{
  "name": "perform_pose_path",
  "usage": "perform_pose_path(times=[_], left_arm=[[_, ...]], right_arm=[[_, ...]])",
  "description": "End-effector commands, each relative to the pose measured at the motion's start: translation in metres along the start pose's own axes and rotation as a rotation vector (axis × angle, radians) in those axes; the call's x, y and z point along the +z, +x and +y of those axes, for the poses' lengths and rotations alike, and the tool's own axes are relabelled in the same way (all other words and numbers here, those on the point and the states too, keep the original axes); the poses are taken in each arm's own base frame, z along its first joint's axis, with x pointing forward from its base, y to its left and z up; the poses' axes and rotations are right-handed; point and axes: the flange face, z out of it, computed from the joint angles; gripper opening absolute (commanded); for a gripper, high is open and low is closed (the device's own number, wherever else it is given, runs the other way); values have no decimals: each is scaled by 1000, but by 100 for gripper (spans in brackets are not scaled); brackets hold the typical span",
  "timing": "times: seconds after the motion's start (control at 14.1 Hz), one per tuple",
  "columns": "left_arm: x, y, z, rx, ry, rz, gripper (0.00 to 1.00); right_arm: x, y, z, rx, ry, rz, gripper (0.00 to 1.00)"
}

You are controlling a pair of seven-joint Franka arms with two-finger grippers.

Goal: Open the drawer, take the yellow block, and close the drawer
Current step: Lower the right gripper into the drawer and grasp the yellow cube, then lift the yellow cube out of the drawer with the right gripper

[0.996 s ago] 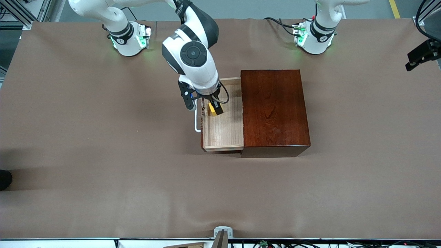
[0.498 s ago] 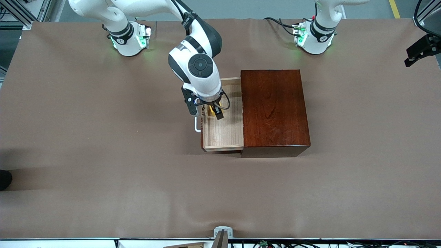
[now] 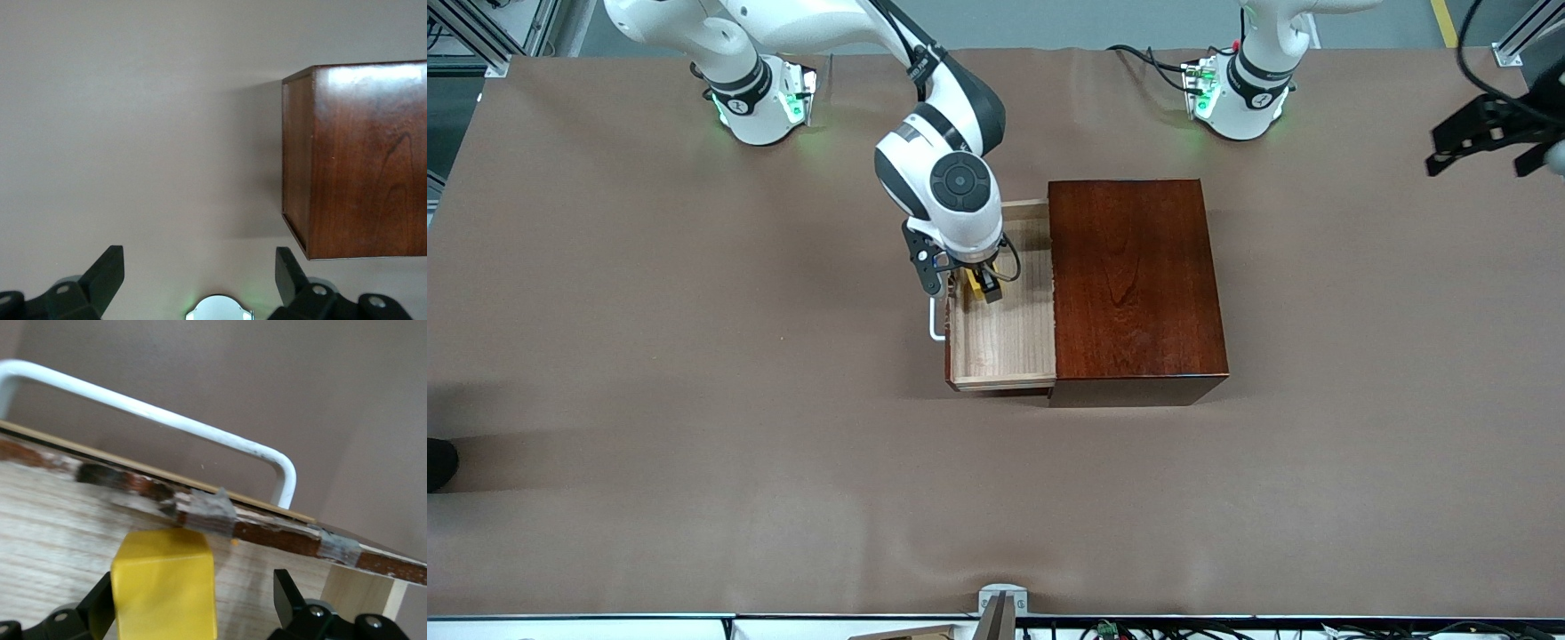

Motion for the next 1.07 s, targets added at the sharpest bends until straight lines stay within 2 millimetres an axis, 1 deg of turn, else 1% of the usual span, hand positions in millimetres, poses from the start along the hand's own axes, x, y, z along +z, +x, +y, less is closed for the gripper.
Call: perform_pose_path(times=[0.0,0.07,0.14,0.28,0.43,0.5,0.57,0.64,0.71,0.85,1.0], left_arm=[[4,-1,14,27,27,11,100],[4,0,17,31,35,16,100],[4,0,19,34,35,16,100],[4,0,22,40,37,16,100],[6,0,22,40,37,11,100],[7,0,24,43,37,11,100],[7,1,25,45,36,14,100],[6,1,25,47,35,18,100],[6,1,24,46,37,19,100],[5,1,24,46,37,21,100],[3,1,25,48,37,24,100]], right_arm=[[-9,0,-5,6,23,-8,0],[-15,0,-7,-1,34,-13,0],[-15,0,-7,-6,35,-13,0],[-22,-1,-8,-5,41,-21,0],[-38,-2,-13,0,65,-35,0],[-45,2,-17,8,74,-41,0],[-53,2,-19,16,71,-57,0],[-65,6,-22,30,65,-84,0],[-78,16,-28,41,63,-96,0],[-97,34,-32,-16,68,-99,0],[-126,61,-35,-51,102,-109,0]])
